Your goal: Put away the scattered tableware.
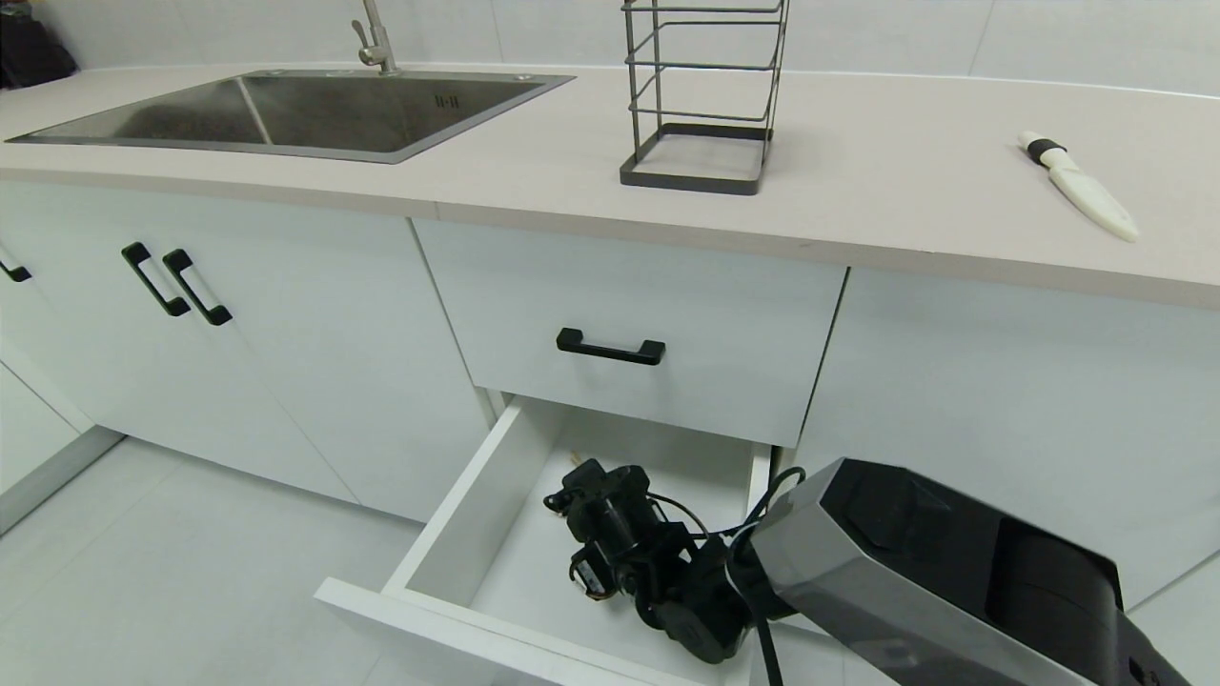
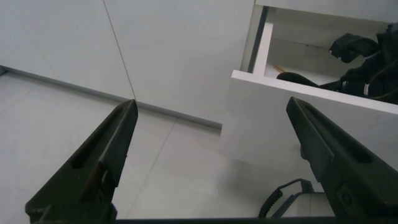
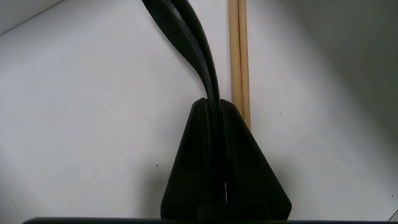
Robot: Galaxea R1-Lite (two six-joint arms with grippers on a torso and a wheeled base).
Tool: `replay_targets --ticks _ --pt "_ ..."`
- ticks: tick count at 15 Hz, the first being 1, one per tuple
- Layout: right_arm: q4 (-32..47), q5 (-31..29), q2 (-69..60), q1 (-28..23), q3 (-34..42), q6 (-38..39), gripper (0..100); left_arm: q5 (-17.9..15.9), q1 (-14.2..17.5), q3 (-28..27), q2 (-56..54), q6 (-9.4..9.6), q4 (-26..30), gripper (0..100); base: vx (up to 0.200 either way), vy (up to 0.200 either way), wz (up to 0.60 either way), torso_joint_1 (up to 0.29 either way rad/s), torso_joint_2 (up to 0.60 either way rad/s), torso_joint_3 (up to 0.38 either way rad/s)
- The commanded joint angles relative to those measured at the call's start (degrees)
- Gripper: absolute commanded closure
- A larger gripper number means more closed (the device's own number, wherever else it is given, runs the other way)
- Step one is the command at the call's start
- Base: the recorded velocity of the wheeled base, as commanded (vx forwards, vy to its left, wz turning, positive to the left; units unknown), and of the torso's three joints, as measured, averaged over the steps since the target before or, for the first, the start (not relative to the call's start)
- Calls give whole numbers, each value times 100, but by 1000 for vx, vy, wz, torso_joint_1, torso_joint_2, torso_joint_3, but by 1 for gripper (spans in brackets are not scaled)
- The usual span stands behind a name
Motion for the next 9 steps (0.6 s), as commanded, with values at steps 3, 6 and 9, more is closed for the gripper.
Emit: replay_targets --ticks 3,6,9 --pt "1 0 75 1 -16 -1 0 4 0 1 0 -2 0 0 0 0 0 0 0 0" --pt "1 0 48 10 -7 16 0 4 0 1 0 -2 0 0 0 0 0 0 0 0" --pt "440 0 -620 238 54 16 0 4 0 1 0 -2 0 0 0 0 0 0 0 0"
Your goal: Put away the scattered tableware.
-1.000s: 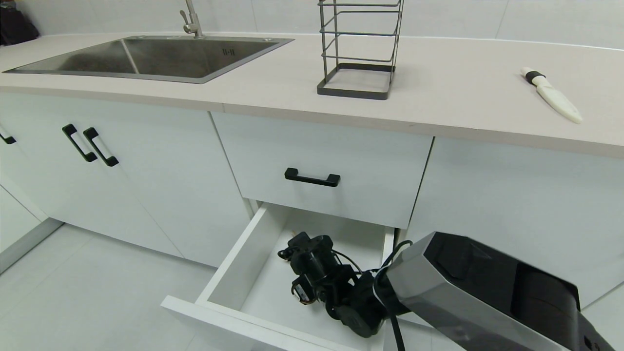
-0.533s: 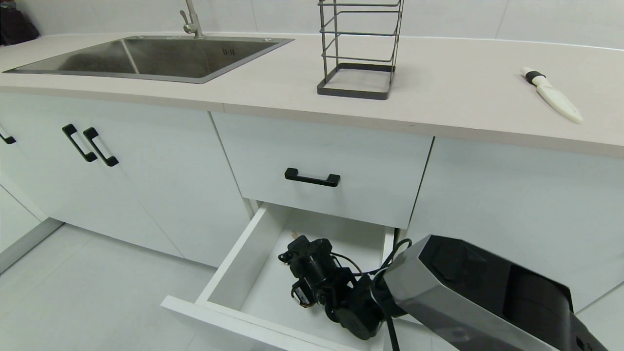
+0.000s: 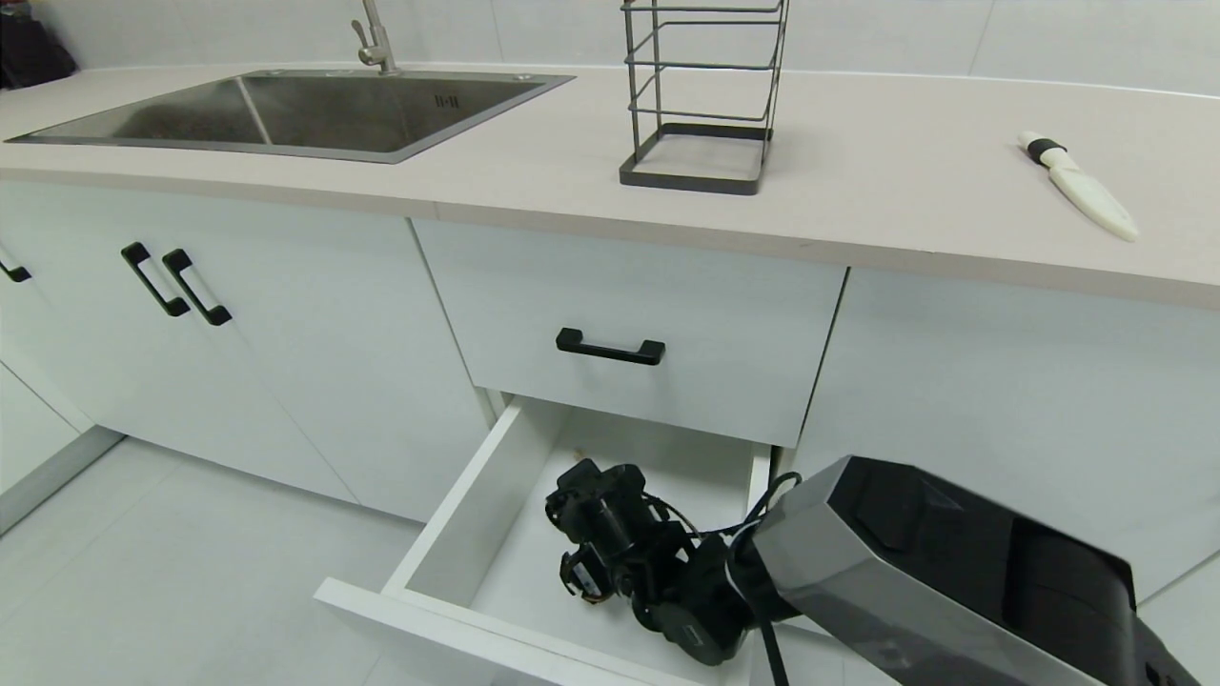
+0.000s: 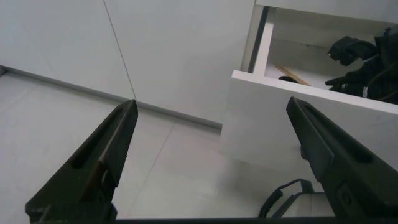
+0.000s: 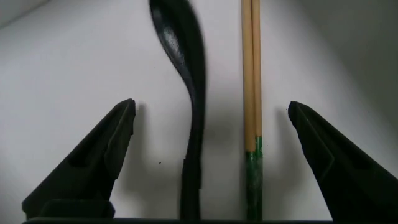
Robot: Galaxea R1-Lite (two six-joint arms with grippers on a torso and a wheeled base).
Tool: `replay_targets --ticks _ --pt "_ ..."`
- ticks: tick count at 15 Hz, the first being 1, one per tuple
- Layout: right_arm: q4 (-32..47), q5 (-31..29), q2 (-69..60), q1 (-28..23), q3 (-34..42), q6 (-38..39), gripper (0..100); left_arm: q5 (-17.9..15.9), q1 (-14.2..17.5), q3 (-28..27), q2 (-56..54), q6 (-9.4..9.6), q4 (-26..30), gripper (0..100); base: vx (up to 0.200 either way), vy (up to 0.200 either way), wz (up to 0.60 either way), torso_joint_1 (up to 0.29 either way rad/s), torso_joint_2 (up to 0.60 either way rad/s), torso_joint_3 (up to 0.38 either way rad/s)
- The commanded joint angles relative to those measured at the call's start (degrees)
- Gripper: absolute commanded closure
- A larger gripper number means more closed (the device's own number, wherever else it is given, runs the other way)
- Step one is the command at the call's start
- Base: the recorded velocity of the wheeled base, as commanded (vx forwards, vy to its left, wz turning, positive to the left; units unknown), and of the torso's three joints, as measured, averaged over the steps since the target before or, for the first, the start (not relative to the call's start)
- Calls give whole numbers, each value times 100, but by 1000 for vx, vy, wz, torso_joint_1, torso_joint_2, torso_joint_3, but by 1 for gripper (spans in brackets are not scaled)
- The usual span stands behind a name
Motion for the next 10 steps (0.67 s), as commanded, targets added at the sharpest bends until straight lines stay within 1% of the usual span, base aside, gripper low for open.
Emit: replay_targets --ticks 1,2,3,4,6,7,8,9,10 --pt "704 -8 -782 148 17 5 0 4 0 1 0 -3 0 0 0 0 0 0 0 0" --pt "1091 -17 -1125 148 26 49 0 4 0 1 0 -3 0 0 0 0 0 0 0 0" --pt "1275 -70 -1424 174 52 190 0 4 0 1 0 -3 0 0 0 0 0 0 0 0" --pt "1337 -87 -1714 306 149 313 0 4 0 1 0 -3 0 0 0 0 0 0 0 0" --pt "1302 -87 -2232 491 641 339 0 4 0 1 0 -3 0 0 0 0 0 0 0 0" --pt "1249 -87 -2443 570 914 339 0 4 0 1 0 -3 0 0 0 0 0 0 0 0" --pt "1003 -87 -2839 702 1459 295 0 4 0 1 0 -3 0 0 0 0 0 0 0 0" --pt "783 -78 -3067 728 1801 278 0 4 0 1 0 -3 0 0 0 0 0 0 0 0" --pt "388 -52 -3366 737 2285 260 0 4 0 1 0 -3 0 0 0 0 0 0 0 0"
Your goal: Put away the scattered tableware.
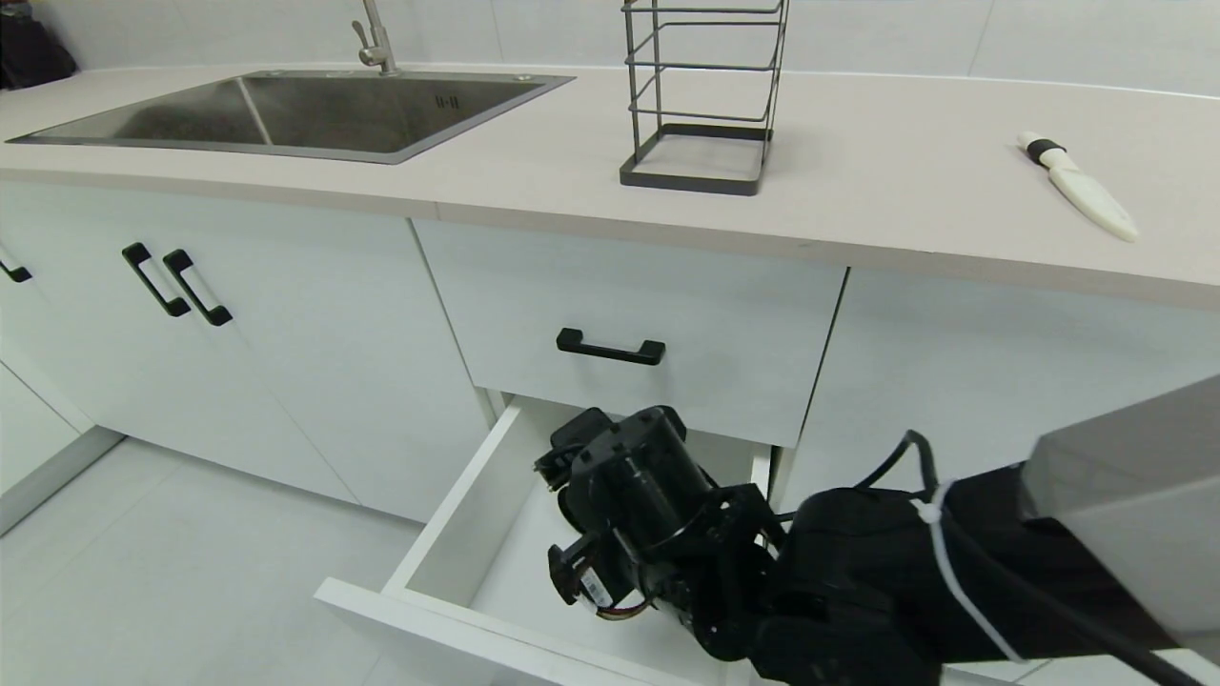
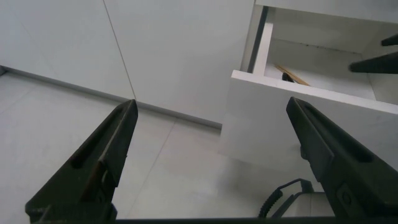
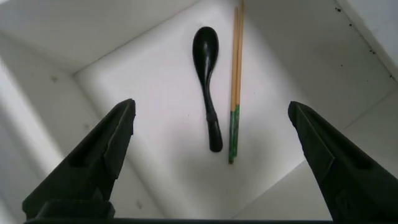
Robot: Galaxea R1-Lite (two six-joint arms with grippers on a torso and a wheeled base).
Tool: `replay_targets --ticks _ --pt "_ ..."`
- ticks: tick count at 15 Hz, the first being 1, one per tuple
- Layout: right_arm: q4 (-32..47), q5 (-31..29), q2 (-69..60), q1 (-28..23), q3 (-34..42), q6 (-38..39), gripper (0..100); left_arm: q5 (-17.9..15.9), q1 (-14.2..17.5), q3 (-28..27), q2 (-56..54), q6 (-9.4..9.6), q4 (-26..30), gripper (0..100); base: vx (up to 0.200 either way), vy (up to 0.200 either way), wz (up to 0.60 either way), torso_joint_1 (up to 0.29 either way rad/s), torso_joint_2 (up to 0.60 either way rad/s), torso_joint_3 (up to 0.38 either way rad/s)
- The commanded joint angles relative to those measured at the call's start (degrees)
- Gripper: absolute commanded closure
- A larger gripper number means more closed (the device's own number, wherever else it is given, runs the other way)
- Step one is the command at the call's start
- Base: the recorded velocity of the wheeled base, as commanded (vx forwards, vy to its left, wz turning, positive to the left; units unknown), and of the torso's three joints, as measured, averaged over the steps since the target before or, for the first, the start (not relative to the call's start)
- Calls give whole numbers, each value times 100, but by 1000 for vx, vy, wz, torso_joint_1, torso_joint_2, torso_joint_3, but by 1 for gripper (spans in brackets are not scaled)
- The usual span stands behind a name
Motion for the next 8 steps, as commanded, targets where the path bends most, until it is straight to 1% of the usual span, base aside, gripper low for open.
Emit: replay_targets --ticks 1,2,3,4,6,7,8 --pt "-901 120 -1055 99 1192 -37 0 1 0 1 0 -2 0 0 0 0 0 0 0 0" --pt "-1463 393 -1275 99 1684 -55 0 1 0 1 0 -2 0 0 0 0 0 0 0 0" --pt "-1683 551 -1354 108 1886 -55 0 1 0 1 0 -2 0 0 0 0 0 0 0 0" --pt "-2456 1043 -1661 99 2747 -204 0 1 0 1 0 -2 0 0 0 0 0 0 0 0" --pt "-2773 1491 -1969 -42 3468 -714 0 1 0 1 0 -2 0 0 0 0 0 0 0 0" --pt "-2878 1632 -2066 -85 3626 -828 0 1 0 1 0 7 0 0 0 0 0 0 0 0" --pt "-2957 1685 -2092 -85 3591 -837 0 1 0 1 0 -2 0 0 0 0 0 0 0 0"
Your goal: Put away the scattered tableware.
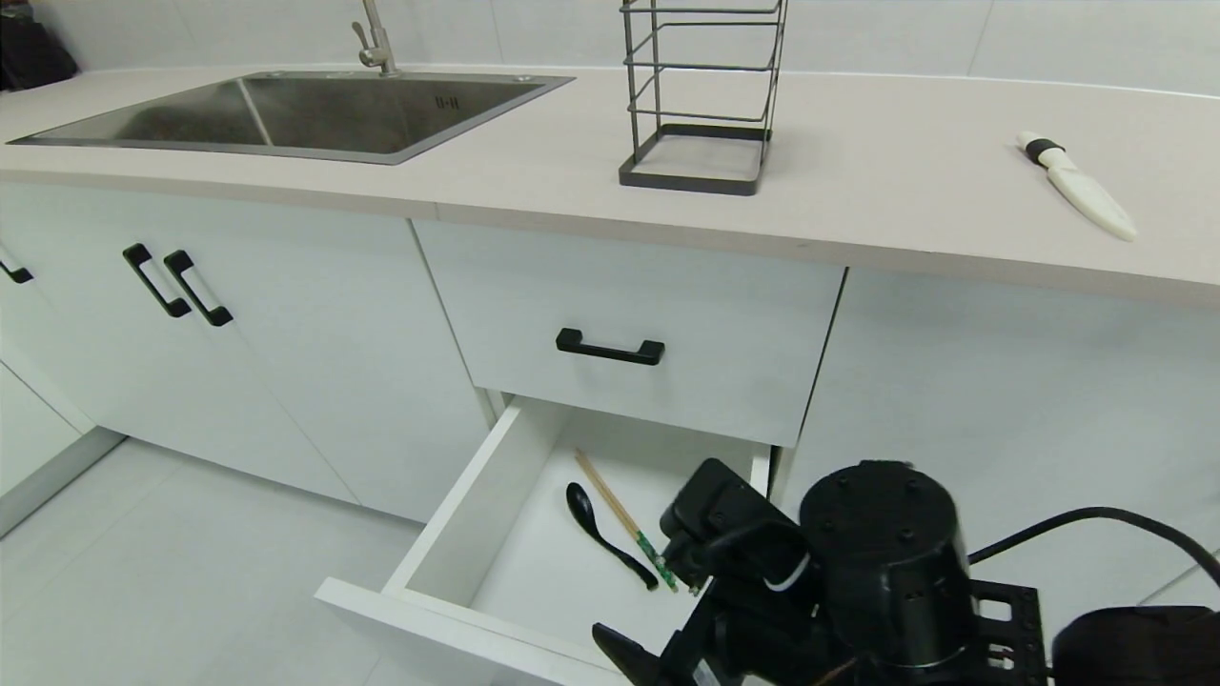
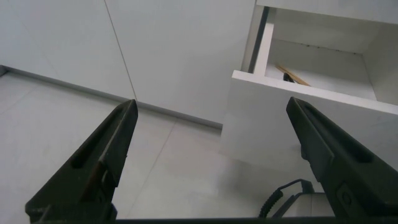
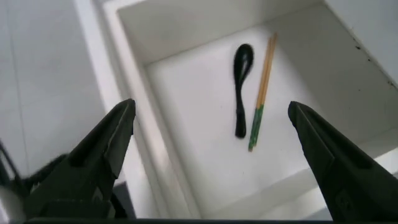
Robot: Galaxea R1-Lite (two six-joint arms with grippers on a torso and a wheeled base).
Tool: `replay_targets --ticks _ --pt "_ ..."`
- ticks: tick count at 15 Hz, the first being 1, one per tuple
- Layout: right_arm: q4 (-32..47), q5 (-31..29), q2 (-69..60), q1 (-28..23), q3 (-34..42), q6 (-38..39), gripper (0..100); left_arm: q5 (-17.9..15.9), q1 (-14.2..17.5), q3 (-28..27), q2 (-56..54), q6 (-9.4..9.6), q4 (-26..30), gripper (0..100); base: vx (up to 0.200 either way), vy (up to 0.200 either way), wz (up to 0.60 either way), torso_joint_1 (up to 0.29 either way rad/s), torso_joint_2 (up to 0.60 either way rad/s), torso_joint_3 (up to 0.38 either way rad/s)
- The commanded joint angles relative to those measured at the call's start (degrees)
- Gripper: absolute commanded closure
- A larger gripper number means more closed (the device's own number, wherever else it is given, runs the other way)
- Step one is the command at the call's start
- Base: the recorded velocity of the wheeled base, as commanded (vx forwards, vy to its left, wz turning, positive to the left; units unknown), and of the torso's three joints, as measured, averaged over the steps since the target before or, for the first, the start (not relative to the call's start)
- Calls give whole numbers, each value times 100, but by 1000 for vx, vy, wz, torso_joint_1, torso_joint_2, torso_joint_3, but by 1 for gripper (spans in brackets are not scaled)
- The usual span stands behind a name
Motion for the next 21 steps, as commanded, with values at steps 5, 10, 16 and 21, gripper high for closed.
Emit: replay_targets --ticks 5,10,16,21 --pt "-223 266 707 -2 -662 -100 0 4 0 1 0 -6 0 0 0 0 0 0 0 0" --pt "-223 222 -330 -257 252 -83 0 4 0 1 0 -6 0 0 0 0 0 0 0 0" --pt "-135 248 -2035 -846 2089 -92 0 4 0 1 0 -6 0 0 0 0 0 0 0 0" --pt "305 248 -3547 -1523 2906 -83 0 -5 0 1 0 3 -9 0 0 0 0 0 0 0"
